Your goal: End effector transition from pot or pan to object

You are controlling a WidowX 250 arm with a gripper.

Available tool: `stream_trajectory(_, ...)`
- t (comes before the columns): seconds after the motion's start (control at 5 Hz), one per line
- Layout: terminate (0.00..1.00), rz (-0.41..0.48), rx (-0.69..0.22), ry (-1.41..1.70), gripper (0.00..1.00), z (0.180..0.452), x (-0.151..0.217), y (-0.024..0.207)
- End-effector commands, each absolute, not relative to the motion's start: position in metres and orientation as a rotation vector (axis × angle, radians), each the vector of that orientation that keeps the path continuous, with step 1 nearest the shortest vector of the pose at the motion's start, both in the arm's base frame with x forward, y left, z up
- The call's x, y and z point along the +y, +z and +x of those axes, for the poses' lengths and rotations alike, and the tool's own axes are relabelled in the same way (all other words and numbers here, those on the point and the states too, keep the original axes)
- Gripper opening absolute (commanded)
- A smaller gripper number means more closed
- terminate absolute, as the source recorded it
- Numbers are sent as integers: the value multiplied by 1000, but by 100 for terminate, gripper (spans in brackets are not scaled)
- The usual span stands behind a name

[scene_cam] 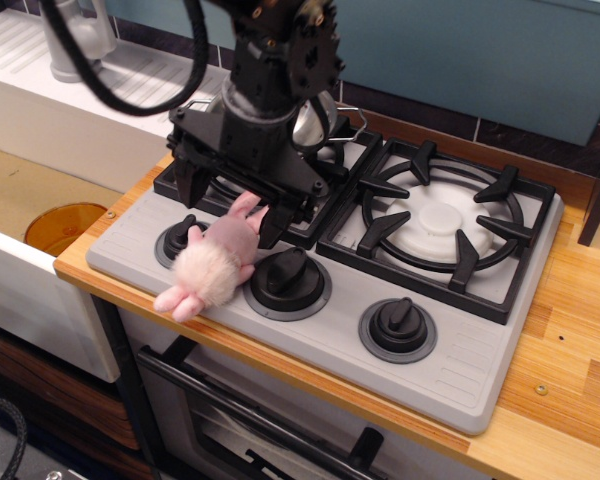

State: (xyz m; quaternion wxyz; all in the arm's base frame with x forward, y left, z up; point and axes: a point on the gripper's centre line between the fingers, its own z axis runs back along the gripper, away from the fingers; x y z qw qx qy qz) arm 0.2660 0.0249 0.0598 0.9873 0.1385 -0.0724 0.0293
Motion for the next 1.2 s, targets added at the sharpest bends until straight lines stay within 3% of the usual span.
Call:
stream_trajectory(0.0, 0, 270, -158, 80, 100, 281, 28, 69)
stream_trajectory(0.4, 0, 251, -127, 74, 100, 272, 40, 47)
stream_trajectory(0.8, 0, 208, -64, 144, 100, 275, 28, 47)
stream_trajectory(1.0, 100, 193, -4, 200, 100, 279, 20, 55)
